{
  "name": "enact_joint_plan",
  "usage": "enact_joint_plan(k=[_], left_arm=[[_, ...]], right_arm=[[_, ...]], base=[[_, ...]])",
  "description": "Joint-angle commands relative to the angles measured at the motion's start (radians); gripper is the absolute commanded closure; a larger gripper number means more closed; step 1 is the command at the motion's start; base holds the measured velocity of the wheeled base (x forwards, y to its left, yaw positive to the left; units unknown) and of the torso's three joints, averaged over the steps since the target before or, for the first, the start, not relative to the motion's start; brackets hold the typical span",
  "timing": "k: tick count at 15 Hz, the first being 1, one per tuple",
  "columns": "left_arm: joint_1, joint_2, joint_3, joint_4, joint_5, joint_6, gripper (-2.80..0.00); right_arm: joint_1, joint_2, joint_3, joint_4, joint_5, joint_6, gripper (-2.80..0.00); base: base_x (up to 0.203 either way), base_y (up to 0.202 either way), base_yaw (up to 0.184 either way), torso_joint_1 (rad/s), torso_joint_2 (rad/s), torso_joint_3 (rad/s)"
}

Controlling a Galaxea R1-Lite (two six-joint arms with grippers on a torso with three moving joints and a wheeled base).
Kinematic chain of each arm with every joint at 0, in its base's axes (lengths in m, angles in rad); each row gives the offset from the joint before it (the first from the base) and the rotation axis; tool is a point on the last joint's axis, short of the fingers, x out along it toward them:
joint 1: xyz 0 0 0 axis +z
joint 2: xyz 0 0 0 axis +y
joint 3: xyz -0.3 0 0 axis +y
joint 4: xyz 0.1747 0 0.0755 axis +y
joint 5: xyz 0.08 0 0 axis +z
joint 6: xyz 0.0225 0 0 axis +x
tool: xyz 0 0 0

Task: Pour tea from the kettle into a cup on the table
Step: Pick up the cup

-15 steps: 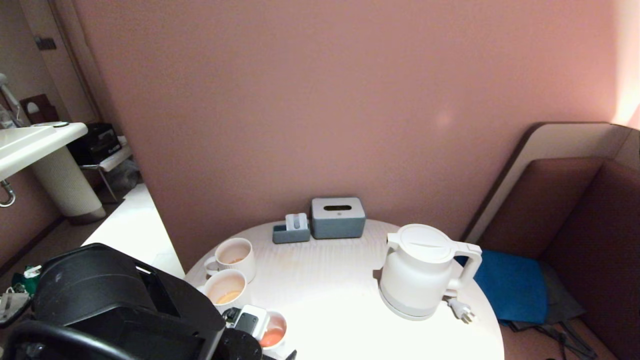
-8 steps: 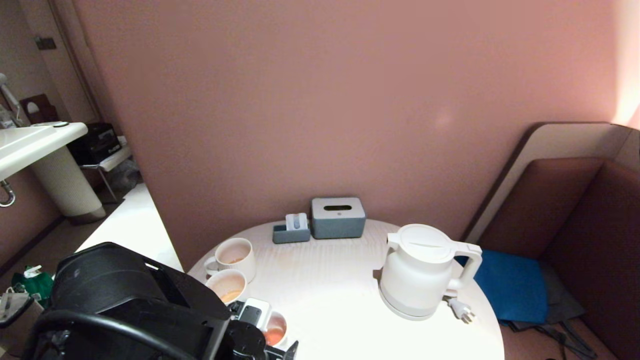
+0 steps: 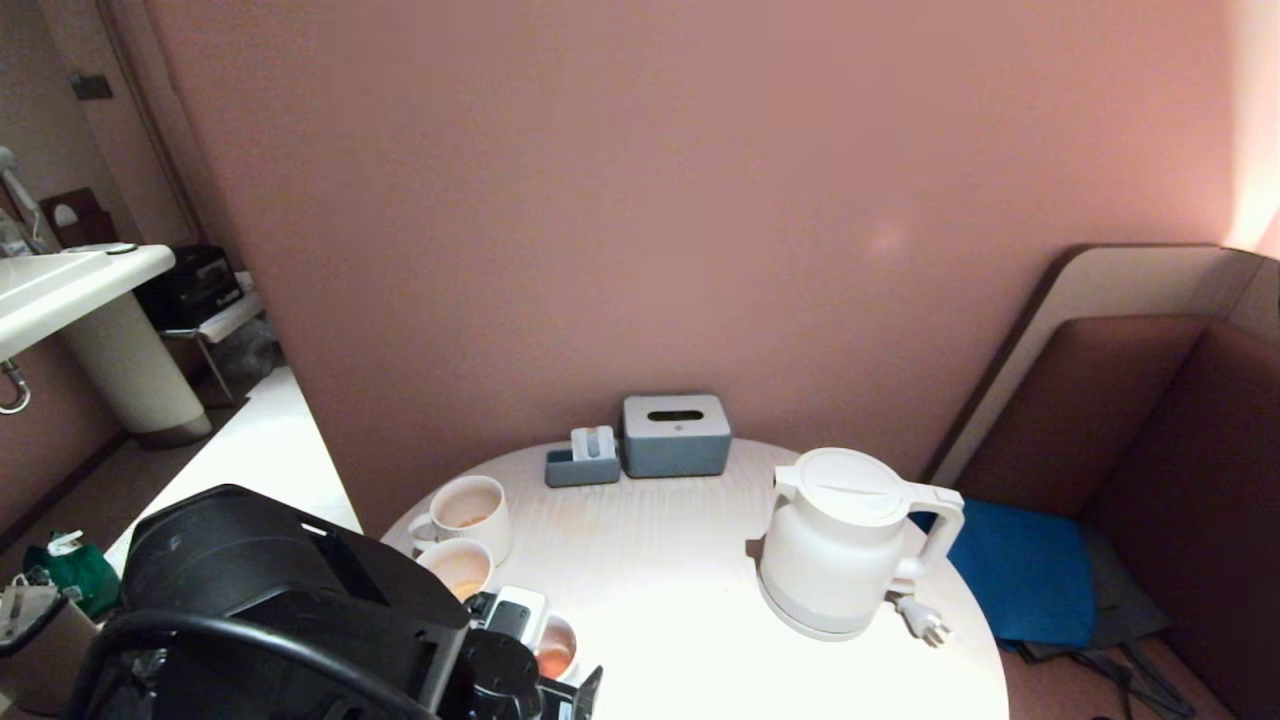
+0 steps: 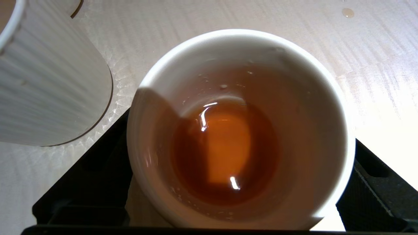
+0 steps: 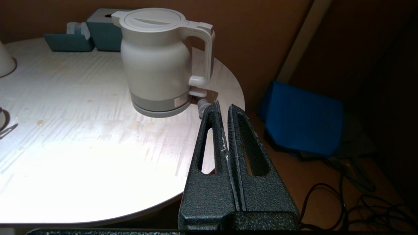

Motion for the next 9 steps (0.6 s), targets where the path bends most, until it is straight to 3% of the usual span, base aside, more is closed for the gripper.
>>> enact_joint_plan(k=[1, 9], left_arm=[[0.003, 0.007, -0.006, -0.047, 0.002, -0.001, -2.8], [0.009, 0.011, -0.018, -0.047, 0.02, -0.001, -2.8]], right_arm=[[0.0, 0.001, 0.0, 0.001, 0.001, 0.0, 0.0], [0.0, 0.001, 0.0, 0.001, 0.001, 0.0, 0.0]], base=[[0.0, 0.0, 0.0, 0.0, 0.0, 0.0], [0.0, 0.0, 0.0, 0.0, 0.0, 0.0]])
